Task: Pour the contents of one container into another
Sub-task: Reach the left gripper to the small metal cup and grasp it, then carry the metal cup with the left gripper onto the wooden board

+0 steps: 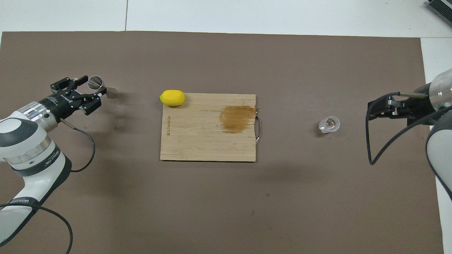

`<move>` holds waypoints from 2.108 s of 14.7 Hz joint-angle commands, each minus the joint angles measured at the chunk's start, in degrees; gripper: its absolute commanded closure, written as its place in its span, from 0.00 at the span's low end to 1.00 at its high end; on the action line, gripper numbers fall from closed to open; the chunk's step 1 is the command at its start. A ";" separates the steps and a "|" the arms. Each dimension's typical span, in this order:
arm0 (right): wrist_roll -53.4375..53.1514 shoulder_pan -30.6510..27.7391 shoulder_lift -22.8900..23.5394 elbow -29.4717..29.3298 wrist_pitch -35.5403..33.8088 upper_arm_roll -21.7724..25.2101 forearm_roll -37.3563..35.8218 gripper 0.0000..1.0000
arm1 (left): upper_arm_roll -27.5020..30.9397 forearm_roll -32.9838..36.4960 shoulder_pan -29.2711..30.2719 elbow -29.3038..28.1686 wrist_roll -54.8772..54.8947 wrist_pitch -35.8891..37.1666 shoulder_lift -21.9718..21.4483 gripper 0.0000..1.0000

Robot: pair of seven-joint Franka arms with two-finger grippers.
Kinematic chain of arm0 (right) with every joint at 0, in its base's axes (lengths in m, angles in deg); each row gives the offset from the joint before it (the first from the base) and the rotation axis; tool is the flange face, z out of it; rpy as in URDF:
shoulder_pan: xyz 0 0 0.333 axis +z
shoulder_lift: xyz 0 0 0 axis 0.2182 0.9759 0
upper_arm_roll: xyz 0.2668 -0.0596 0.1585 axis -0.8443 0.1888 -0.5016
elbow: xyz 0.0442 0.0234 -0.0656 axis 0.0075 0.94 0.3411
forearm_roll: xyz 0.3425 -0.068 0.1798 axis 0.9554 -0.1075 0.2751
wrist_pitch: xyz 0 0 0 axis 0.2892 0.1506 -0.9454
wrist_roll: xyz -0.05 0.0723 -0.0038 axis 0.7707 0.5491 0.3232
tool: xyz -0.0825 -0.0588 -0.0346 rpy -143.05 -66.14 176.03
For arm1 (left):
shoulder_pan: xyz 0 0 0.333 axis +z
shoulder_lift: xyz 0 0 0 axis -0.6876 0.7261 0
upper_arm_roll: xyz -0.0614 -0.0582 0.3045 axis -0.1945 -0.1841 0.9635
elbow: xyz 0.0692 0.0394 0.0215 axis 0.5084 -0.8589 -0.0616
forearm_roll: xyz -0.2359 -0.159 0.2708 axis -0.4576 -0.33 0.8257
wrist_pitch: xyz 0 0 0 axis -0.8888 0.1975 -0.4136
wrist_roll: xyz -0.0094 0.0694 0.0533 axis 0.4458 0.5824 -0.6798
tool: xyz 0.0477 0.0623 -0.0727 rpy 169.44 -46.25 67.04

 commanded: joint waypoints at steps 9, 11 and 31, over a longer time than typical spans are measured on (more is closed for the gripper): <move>1.01 -0.81 0.17 -0.40 0.39 -0.45 -0.12 0.00 | 0.38 -2.38 -1.61 1.13 1.07 -1.38 1.12 0.99; 1.01 -0.81 0.17 -0.40 0.39 -0.45 -0.12 0.00 | 0.38 -2.38 -1.61 1.13 0.99 -1.03 1.03 1.00; -2.66 -0.28 0.17 -0.40 -0.14 -0.45 -0.12 0.04 | 0.47 -1.15 -18.81 -0.01 -6.04 10.25 -8.55 1.00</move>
